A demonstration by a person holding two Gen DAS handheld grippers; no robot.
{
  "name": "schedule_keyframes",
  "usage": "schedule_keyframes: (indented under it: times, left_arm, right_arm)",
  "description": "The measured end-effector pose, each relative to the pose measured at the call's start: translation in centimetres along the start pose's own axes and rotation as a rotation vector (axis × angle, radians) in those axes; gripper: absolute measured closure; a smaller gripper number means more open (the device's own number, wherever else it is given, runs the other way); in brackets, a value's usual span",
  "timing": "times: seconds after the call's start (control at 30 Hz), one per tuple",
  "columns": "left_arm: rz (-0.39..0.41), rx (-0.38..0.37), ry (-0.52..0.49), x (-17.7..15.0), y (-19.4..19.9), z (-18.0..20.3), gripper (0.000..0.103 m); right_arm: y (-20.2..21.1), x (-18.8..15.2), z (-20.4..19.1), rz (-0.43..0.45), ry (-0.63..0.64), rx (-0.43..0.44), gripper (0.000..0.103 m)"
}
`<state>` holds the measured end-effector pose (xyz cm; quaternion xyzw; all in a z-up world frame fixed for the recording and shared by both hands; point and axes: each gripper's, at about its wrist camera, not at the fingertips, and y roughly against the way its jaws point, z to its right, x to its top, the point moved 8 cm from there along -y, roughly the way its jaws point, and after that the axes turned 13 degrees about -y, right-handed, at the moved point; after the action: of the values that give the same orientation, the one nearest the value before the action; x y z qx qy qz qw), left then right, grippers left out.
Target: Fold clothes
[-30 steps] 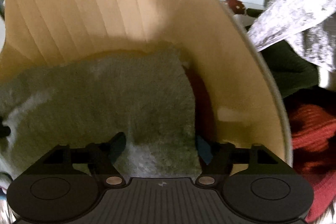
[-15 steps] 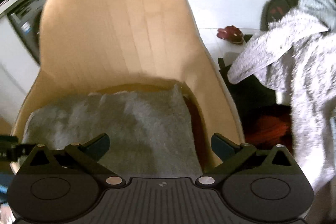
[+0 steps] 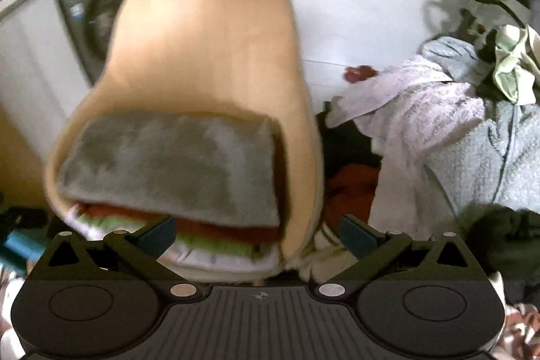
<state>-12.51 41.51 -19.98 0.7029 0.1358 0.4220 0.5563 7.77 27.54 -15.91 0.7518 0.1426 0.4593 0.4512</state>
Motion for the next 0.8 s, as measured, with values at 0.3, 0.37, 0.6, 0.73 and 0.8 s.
schedule_keyframes:
  times: [0.3, 0.37, 0.6, 0.73, 0.8]
  left_arm:
    - [0.045, 0.018, -0.044, -3.3, 5.5, 0.1, 0.001]
    - [0.061, 0.002, -0.076, -4.2, 6.2, -0.3, 0.001]
    - [0.12, -0.033, -0.156, -7.9, 9.8, -2.6, 0.001]
    - [0.106, -0.043, -0.162, -10.5, 11.2, -3.9, 0.001]
    - [0.071, -0.051, -0.149, -11.9, 11.3, -4.6, 0.001]
  right_arm:
    - [7.3, -2.8, -4.2, 0.068, 0.075, -0.036, 0.001]
    - [8.2, -3.6, -4.8, 0.061, 0.005, -0.052, 0.001]
    - [11.7, -7.8, -9.6, 0.04, -0.005, -0.115, 0.001]
    - [13.2, -10.6, -11.8, 0.008, -0.069, -0.14, 0.001]
    - [13.9, -12.0, -12.2, -0.009, -0.094, -0.152, 0.001]
